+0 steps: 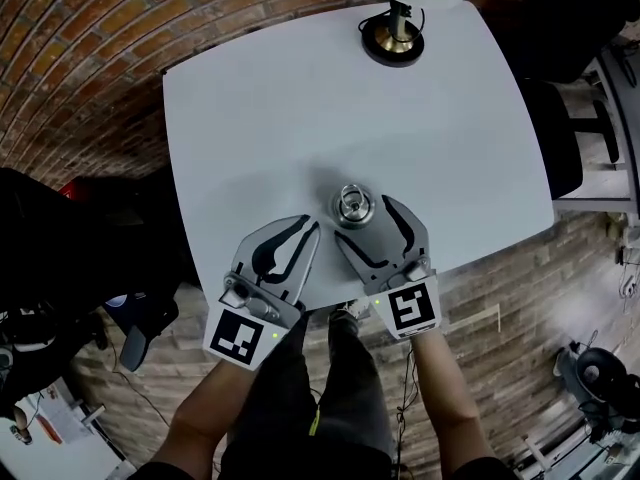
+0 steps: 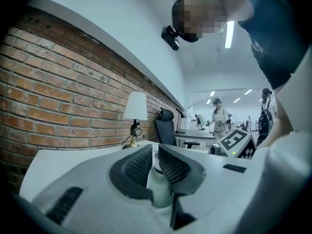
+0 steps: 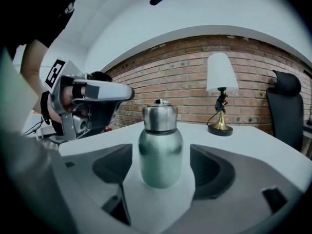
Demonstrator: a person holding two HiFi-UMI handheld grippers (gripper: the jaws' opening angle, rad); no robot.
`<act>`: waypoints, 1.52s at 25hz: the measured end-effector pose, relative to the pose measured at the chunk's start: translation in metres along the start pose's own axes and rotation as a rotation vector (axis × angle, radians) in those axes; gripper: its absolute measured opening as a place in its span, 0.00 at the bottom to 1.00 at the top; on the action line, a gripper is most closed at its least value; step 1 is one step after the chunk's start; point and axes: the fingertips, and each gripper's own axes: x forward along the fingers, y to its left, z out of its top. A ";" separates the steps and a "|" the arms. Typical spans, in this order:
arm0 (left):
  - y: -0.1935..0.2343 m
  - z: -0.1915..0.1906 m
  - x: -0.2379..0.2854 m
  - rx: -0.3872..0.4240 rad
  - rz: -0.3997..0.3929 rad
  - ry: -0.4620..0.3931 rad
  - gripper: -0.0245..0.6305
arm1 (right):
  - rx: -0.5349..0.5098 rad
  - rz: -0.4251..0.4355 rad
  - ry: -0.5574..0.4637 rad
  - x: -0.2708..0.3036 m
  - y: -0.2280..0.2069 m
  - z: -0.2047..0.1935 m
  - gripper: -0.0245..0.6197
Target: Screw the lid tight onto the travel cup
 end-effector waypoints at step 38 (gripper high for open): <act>-0.047 -0.027 0.065 0.272 -0.739 0.034 0.44 | 0.013 0.126 -0.020 0.030 0.004 -0.004 0.57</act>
